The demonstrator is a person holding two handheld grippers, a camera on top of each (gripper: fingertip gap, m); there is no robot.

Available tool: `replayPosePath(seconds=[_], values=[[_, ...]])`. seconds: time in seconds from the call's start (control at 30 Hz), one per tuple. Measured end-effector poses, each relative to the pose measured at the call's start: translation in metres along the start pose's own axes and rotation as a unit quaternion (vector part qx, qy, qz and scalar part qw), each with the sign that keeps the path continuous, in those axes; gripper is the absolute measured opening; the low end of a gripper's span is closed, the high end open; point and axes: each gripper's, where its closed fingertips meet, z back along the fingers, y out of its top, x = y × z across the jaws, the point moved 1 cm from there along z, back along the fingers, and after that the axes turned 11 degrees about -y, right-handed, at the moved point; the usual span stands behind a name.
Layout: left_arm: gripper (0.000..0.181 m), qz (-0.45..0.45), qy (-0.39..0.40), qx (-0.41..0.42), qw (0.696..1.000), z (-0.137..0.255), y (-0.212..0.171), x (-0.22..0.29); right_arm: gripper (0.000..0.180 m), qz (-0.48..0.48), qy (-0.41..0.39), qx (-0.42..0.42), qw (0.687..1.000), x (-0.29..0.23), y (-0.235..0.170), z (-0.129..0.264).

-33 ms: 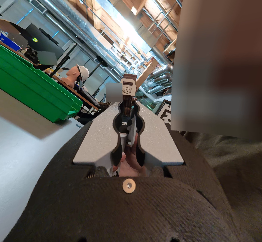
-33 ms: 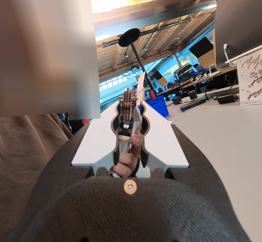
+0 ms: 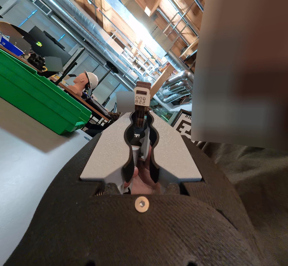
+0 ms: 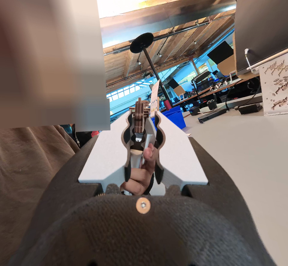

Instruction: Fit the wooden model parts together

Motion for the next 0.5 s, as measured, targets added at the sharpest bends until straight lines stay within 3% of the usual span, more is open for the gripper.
replayPosePath(seconds=[0.13,0.5], values=[[0.009,-0.013,0.006,-0.003,1.0,0.0009,0.0008,-0.0008,0.018,0.003,0.005,-0.006,1.0,-0.0011,-0.001,0.0004],[0.01,-0.082,0.036,-0.013,0.996,-0.0021,-0.0002,0.0029,0.018,0.037,-0.015,-0.009,0.999,-0.0007,-0.002,-0.0002]])
